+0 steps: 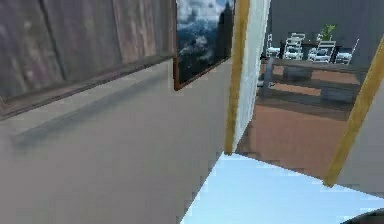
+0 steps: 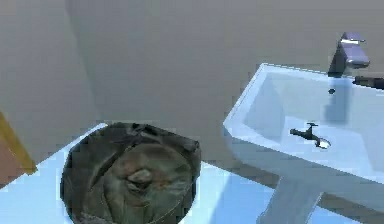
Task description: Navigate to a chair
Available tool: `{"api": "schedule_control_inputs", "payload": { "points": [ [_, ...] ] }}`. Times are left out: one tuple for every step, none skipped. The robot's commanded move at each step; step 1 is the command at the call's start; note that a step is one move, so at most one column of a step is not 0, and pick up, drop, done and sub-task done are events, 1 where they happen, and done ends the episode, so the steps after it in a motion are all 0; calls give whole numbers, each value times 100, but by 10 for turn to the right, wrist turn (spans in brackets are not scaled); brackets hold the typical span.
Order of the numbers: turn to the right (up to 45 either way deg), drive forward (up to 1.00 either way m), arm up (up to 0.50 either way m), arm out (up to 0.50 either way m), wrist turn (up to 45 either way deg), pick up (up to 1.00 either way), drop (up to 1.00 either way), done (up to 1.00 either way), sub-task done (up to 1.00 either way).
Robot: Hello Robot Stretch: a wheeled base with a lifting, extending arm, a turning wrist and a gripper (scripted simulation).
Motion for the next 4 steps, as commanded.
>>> {"api": "schedule_control_inputs", "payload": {
  "points": [
    [0,30,0,0,0,0,0,0,0],
    [300,0,0,0,0,0,0,0,0],
    [0,100,0,0,0,0,0,0,0],
    [0,100,0,0,0,0,0,0,0]
  ]
}}
